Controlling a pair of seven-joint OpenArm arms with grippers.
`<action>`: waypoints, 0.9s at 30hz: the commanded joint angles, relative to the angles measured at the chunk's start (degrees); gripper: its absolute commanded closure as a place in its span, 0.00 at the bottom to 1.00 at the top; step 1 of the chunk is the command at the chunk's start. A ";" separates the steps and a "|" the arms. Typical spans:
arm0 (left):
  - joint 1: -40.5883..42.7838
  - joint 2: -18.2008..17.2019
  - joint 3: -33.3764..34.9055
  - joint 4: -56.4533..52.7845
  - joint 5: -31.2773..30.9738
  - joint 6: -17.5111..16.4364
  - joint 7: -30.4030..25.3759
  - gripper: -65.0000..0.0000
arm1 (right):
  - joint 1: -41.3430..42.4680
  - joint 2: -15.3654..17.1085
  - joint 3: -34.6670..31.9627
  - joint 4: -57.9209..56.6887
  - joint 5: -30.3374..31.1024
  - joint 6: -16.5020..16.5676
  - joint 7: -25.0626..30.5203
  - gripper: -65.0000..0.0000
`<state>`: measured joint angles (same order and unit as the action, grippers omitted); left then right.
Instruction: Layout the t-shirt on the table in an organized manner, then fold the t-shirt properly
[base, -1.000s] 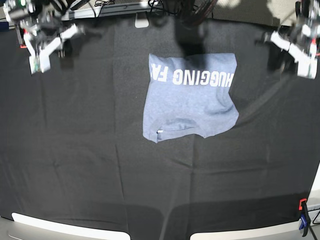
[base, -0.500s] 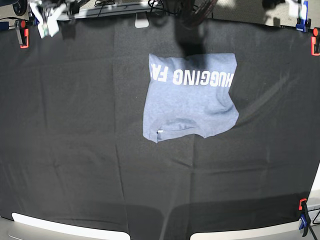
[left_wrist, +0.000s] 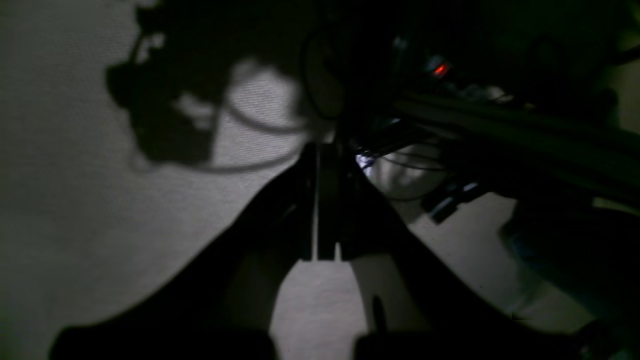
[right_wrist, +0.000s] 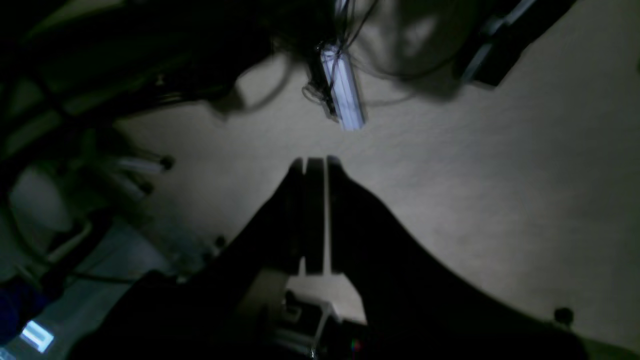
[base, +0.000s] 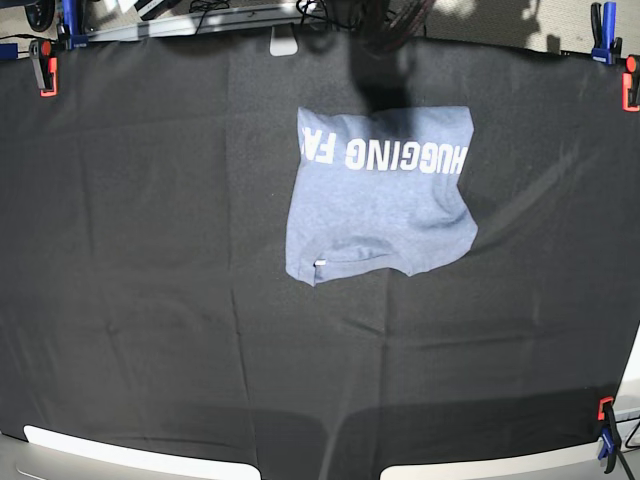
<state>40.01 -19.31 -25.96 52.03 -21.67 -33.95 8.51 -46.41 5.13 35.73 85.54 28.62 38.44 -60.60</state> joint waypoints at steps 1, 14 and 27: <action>-0.52 -1.57 1.09 -2.27 0.50 -0.63 -2.82 1.00 | -0.09 1.68 -0.98 -2.47 -1.42 0.15 1.57 1.00; -17.14 1.11 12.98 -24.46 11.15 3.82 -17.27 0.87 | 21.88 10.23 -21.81 -44.98 -21.33 -0.52 24.74 1.00; -24.15 9.40 12.94 -27.69 11.17 13.75 -18.82 0.80 | 33.62 9.09 -30.34 -54.45 -24.22 -7.41 40.74 0.91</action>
<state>15.53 -9.21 -12.84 24.10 -10.26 -20.10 -9.21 -12.67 13.82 5.34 30.85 4.47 30.52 -20.27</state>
